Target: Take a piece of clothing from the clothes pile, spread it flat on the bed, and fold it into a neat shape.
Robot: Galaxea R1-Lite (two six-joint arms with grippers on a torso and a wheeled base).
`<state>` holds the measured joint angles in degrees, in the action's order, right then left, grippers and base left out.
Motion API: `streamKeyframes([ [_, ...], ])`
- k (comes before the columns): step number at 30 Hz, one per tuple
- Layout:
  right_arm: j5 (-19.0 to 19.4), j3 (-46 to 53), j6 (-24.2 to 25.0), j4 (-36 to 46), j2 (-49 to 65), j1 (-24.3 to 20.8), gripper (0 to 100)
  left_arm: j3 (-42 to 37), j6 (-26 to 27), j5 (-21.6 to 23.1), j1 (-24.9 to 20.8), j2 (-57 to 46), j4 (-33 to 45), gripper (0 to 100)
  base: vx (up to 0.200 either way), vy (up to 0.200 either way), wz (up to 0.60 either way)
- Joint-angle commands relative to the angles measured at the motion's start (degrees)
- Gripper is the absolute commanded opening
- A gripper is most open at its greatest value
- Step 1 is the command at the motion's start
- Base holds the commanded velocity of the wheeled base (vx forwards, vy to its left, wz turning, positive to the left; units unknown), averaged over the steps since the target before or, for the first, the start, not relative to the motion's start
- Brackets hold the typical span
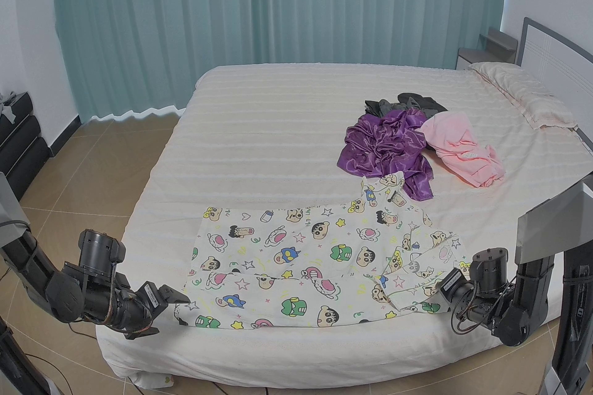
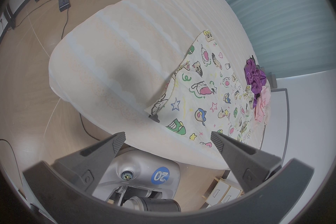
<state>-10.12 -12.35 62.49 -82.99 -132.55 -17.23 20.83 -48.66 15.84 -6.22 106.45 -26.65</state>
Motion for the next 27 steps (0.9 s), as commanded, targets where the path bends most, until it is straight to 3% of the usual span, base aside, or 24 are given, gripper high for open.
streamKeyframes([
  [1, -0.96, 1.45, -0.17, -0.15, 1.68, -0.70, 0, -0.09, -0.03, -0.02, -0.02, -0.01, -0.07, 100, 0.000, 0.000, 0.00],
  [8, -1.75, 5.41, -0.17, -1.12, 5.72, -3.60, 0, -0.09, -0.03, -0.02, -0.02, -0.10, -0.07, 100, 0.000, 0.000, 0.00],
  [17, -7.02, 9.45, -1.76, -2.79, 7.04, -8.97, 0, -0.09, -0.03, -0.02, -0.02, -0.19, -0.07, 100, 0.000, 0.000, 0.00],
  [27, -8.78, 12.35, -2.02, -3.49, 6.78, -12.31, 0, -0.09, -0.03, -0.02, 0.06, -0.19, -0.07, 100, 0.000, 0.000, 0.00],
])
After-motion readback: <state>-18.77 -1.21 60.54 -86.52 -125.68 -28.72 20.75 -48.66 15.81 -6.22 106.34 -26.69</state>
